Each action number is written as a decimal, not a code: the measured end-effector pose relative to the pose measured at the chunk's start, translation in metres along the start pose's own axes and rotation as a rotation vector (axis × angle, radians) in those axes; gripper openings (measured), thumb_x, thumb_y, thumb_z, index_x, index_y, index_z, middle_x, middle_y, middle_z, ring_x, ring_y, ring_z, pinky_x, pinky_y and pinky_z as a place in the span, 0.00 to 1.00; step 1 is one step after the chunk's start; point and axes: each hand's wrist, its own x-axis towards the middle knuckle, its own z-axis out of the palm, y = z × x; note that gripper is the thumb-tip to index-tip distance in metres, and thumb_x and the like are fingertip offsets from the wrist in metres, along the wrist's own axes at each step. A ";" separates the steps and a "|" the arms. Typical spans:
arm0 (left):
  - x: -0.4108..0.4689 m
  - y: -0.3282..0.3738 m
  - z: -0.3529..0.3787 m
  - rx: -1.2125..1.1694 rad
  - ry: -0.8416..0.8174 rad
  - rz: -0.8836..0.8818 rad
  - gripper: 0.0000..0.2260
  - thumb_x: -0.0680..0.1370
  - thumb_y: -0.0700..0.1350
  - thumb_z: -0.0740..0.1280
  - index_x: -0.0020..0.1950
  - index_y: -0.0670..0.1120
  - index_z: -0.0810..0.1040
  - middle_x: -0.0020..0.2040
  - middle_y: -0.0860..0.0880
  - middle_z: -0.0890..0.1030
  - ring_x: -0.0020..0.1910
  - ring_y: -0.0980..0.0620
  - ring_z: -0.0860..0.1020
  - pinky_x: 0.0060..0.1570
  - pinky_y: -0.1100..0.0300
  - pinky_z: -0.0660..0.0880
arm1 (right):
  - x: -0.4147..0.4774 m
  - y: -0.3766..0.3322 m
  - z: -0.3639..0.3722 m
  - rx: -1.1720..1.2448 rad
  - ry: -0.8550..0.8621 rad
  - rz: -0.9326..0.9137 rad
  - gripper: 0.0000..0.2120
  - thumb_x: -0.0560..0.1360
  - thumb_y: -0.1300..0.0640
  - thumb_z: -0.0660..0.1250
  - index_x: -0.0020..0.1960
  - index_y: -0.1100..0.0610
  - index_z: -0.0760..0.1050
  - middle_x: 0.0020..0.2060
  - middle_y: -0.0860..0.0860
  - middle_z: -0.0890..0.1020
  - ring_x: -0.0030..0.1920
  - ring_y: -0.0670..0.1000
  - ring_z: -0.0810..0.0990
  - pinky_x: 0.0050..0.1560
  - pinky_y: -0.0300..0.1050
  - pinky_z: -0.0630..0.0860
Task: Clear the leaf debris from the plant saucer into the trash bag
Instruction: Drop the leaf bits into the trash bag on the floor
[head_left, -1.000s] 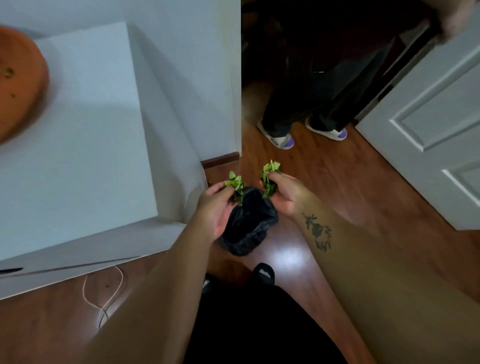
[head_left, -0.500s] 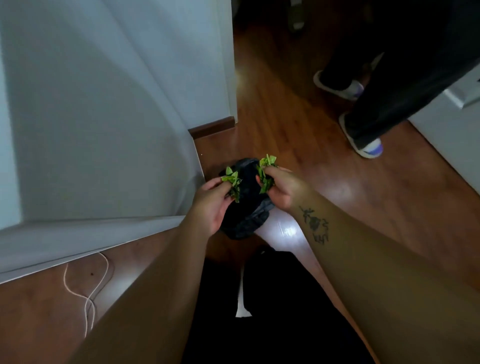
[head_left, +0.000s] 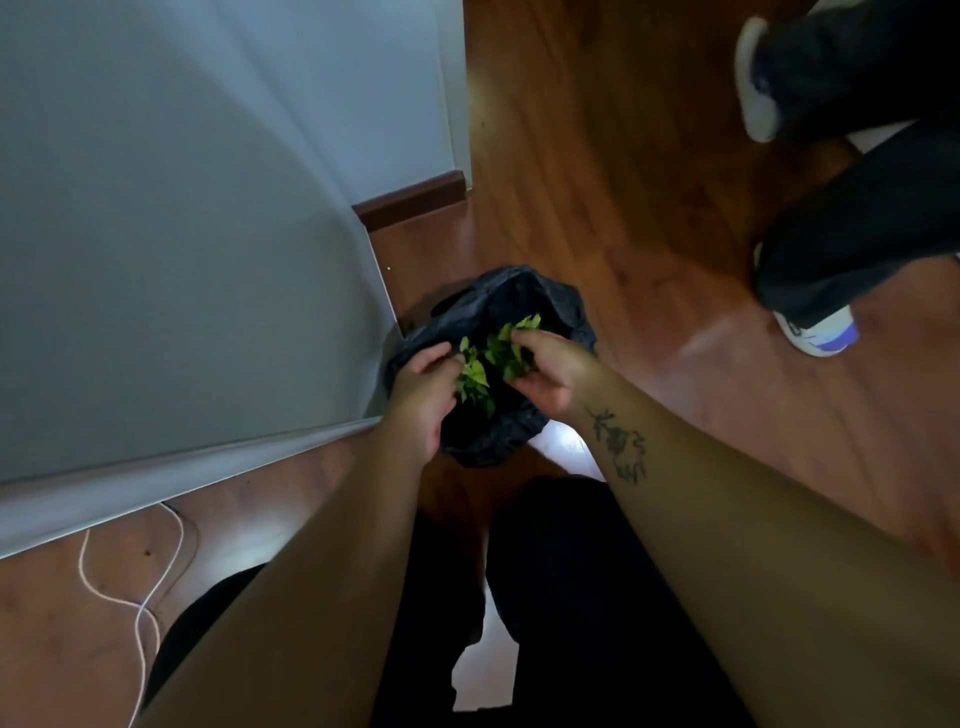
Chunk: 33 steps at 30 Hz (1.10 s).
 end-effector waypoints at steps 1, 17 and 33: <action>0.002 0.001 -0.002 0.033 -0.003 -0.017 0.16 0.79 0.48 0.66 0.68 0.51 0.73 0.63 0.48 0.78 0.60 0.50 0.76 0.65 0.54 0.70 | 0.002 0.001 -0.001 -0.018 0.011 0.034 0.16 0.79 0.54 0.62 0.64 0.60 0.72 0.62 0.57 0.76 0.61 0.56 0.77 0.56 0.47 0.76; -0.194 0.113 -0.008 0.032 0.009 0.192 0.04 0.80 0.37 0.64 0.47 0.43 0.78 0.47 0.42 0.82 0.44 0.48 0.82 0.45 0.62 0.79 | -0.209 -0.074 0.027 -0.020 0.124 -0.221 0.06 0.79 0.65 0.60 0.44 0.60 0.73 0.43 0.56 0.77 0.41 0.51 0.78 0.46 0.42 0.77; -0.363 0.266 -0.021 0.038 -0.025 0.595 0.06 0.76 0.37 0.69 0.52 0.37 0.80 0.44 0.41 0.83 0.43 0.46 0.83 0.52 0.56 0.81 | -0.394 -0.166 0.102 -0.106 -0.054 -0.573 0.05 0.76 0.69 0.63 0.43 0.62 0.75 0.37 0.56 0.79 0.35 0.50 0.78 0.41 0.41 0.78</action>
